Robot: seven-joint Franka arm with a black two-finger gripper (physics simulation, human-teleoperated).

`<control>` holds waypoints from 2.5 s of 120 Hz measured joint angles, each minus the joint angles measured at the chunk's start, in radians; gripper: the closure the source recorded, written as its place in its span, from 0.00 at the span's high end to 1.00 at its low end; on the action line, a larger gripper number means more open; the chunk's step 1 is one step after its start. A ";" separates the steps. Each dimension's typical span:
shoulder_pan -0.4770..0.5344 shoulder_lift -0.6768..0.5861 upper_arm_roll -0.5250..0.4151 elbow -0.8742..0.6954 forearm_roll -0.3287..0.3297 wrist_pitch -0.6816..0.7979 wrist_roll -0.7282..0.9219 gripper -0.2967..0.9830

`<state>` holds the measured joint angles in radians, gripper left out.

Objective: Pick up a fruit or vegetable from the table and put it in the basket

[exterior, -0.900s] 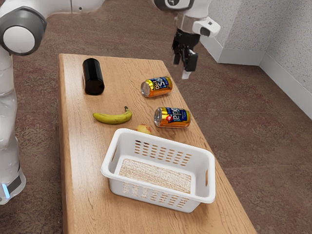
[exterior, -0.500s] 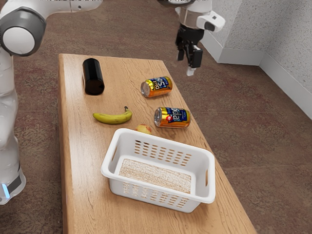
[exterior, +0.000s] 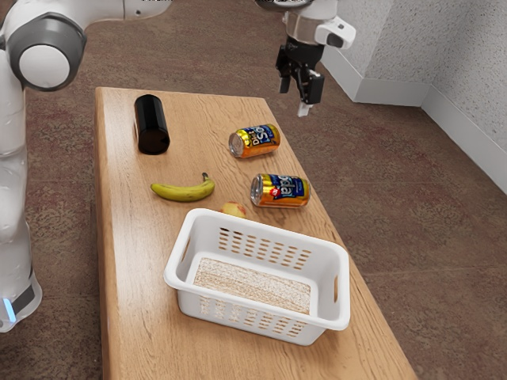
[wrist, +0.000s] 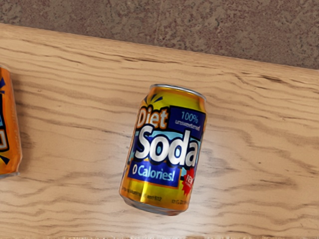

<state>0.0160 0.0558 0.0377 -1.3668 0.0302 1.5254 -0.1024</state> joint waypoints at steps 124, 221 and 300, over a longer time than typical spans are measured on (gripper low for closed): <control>-0.020 -0.509 0.127 -1.014 0.048 0.402 -0.009 0.77; -0.021 -0.456 0.147 -1.091 0.081 0.539 -0.014 0.77; -0.021 -0.417 0.143 -1.105 0.082 0.601 -0.019 0.75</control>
<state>-0.0053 -0.3616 0.1810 -2.4717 0.1119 2.1264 -0.1217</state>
